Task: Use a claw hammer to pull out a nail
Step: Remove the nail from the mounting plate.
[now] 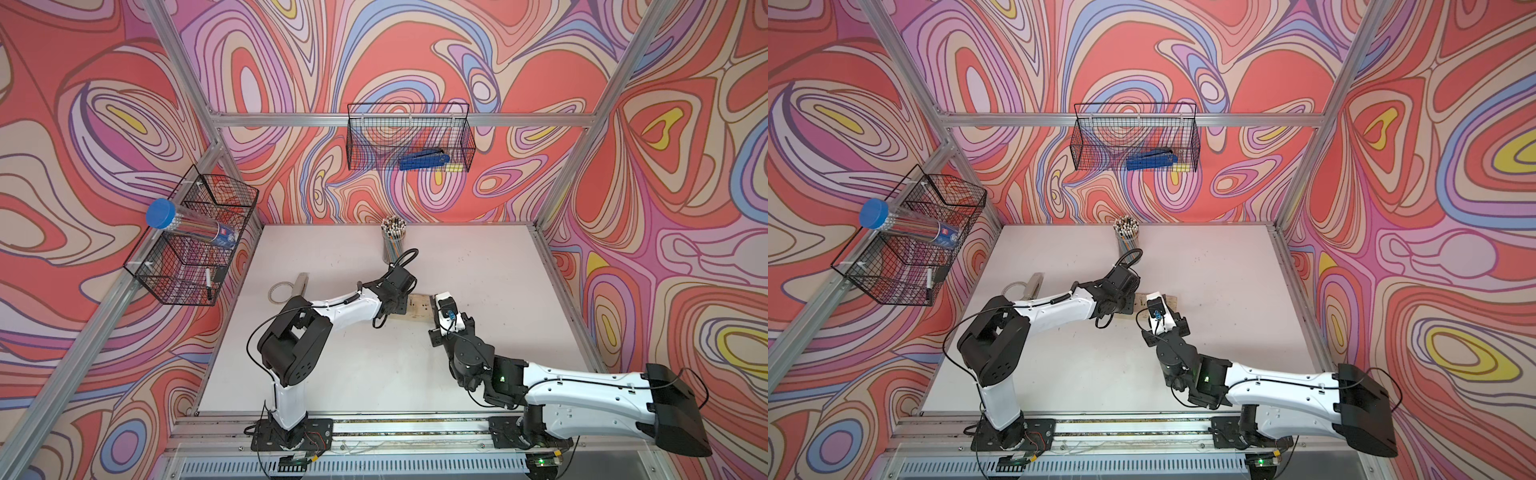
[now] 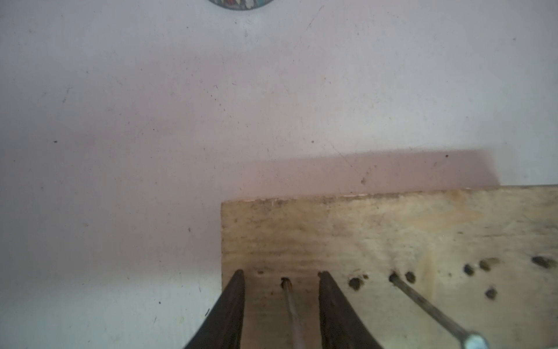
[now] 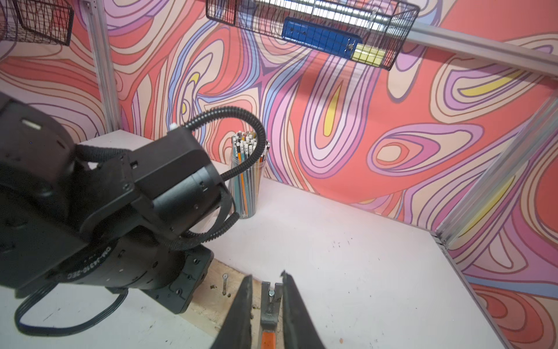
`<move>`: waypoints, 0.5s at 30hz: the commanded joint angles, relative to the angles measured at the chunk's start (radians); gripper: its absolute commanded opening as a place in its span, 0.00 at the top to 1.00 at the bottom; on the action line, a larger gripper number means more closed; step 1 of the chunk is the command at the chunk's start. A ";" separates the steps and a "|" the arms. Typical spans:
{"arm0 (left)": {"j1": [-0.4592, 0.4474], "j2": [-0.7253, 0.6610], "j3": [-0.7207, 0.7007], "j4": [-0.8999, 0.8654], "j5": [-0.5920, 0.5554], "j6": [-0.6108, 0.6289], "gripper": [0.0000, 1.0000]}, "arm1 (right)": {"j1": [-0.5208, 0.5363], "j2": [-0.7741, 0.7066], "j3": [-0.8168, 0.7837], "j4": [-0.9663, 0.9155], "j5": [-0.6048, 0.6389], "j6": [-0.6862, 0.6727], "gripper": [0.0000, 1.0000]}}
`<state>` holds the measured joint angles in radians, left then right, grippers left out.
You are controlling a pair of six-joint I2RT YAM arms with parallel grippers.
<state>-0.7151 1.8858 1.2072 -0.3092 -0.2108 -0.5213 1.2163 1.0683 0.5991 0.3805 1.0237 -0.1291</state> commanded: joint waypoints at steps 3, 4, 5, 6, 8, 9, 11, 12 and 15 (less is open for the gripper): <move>0.011 0.206 -0.145 -0.248 0.117 -0.045 0.59 | -0.003 -0.054 0.059 0.031 0.025 -0.023 1.00; 0.011 0.199 -0.144 -0.248 0.119 -0.044 0.58 | -0.003 -0.066 0.066 0.007 0.020 -0.010 1.00; 0.011 0.191 -0.143 -0.247 0.123 -0.043 0.58 | -0.003 -0.079 0.074 -0.026 0.013 0.009 1.00; 0.011 0.182 -0.141 -0.245 0.125 -0.043 0.57 | -0.003 -0.090 0.084 -0.055 0.009 0.022 1.00; 0.011 0.157 -0.132 -0.246 0.131 -0.042 0.57 | -0.003 -0.106 0.110 -0.123 0.015 0.048 1.00; 0.011 0.146 -0.124 -0.250 0.133 -0.039 0.56 | -0.003 -0.113 0.119 -0.152 0.013 0.062 1.00; 0.012 0.125 -0.097 -0.263 0.136 -0.033 0.56 | -0.004 -0.124 0.142 -0.229 0.011 0.104 1.00; 0.011 0.117 -0.087 -0.267 0.138 -0.029 0.56 | -0.005 -0.127 0.152 -0.257 0.006 0.121 1.00; 0.011 0.084 -0.049 -0.276 0.147 -0.021 0.54 | -0.009 -0.131 0.188 -0.358 -0.011 0.179 1.00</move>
<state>-0.7136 1.8725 1.2236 -0.3248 -0.1886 -0.5236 1.2144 0.9611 0.7319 0.1055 1.0233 -0.0216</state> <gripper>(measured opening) 0.456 0.191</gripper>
